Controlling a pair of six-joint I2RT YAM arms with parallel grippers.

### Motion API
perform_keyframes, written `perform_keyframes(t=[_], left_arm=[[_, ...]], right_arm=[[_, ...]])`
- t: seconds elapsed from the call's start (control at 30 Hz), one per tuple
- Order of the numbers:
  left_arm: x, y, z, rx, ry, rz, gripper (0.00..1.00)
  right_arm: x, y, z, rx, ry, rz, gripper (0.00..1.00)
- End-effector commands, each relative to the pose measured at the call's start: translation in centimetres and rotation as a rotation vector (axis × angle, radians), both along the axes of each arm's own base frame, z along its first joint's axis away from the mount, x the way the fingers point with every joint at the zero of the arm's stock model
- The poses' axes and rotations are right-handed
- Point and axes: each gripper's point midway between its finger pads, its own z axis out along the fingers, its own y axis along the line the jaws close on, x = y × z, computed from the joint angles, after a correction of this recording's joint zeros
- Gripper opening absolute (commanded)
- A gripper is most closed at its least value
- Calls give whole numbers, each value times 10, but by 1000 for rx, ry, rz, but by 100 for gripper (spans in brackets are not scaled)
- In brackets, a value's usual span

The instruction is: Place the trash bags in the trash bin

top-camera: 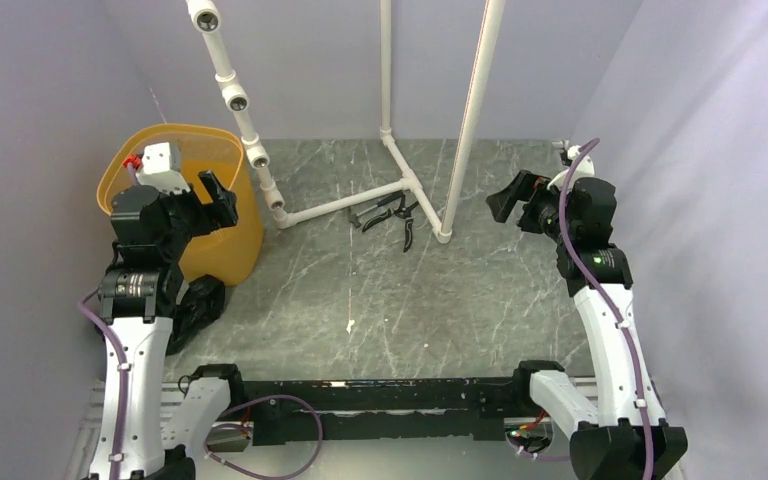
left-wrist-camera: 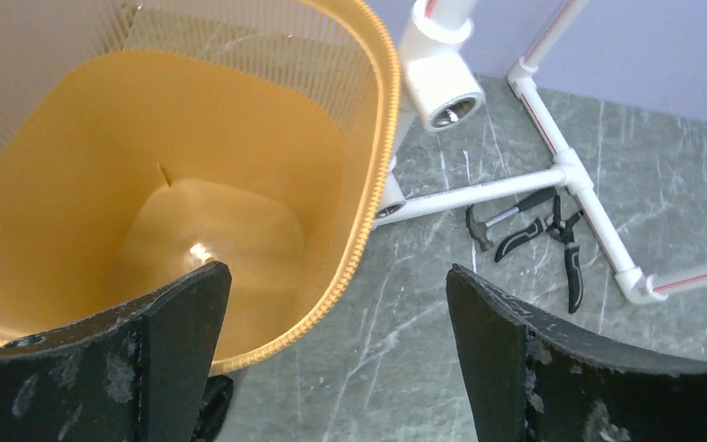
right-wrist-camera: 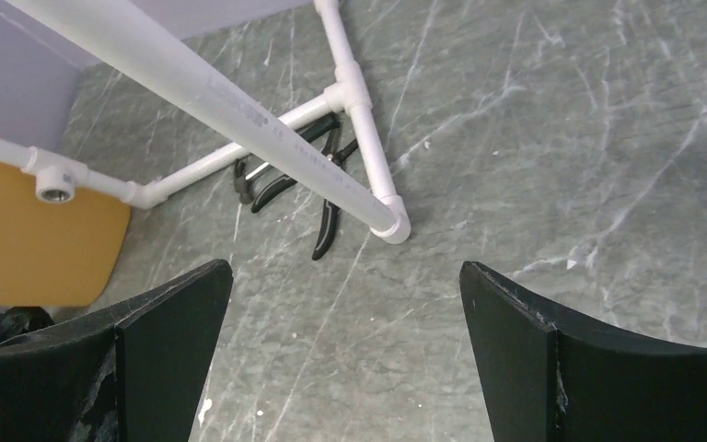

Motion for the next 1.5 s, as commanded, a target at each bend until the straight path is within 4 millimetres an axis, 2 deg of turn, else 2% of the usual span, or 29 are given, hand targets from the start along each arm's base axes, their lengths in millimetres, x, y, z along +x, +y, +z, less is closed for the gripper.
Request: perform_keyframes(t=[0.0, 0.1, 0.23, 0.43, 0.57, 0.7, 0.8, 0.93, 1.1, 1.2, 1.3, 1.47], left_arm=[[-9, 22, 6, -140, -21, 207, 93], [-15, 16, 15, -113, -34, 163, 93], [-26, 6, 31, -86, -53, 88, 93], [-41, -32, 63, -70, -134, -152, 93], [-53, -44, 69, -54, -114, -229, 93], [-66, -33, 56, -100, -23, -137, 93], [-80, -32, 41, -88, 50, -135, 93], [-95, -18, 27, -41, 157, -66, 93], [-110, -16, 10, -81, 261, -25, 93], [-122, -15, -3, -124, 312, 20, 93], [-136, -9, -13, -147, 308, 78, 93], [-139, -9, -24, -160, 301, 94, 93]], right_arm=[[2, 15, 14, 42, -68, 80, 100], [0, 23, 14, 62, -78, 125, 100], [-2, 24, 14, 63, -109, 129, 100], [0, 26, 11, 70, -148, 135, 100], [1, 27, 4, 69, -140, 144, 100], [-1, 25, -1, 39, -131, 147, 100], [-4, 31, -6, 27, -130, 205, 100], [-8, 42, -4, 23, -148, 285, 100], [-4, 41, -3, 59, -143, 255, 100], [-1, 34, -6, 62, -127, 199, 100], [2, 28, -11, 58, -112, 159, 100], [5, 24, -15, 62, -97, 128, 100]])
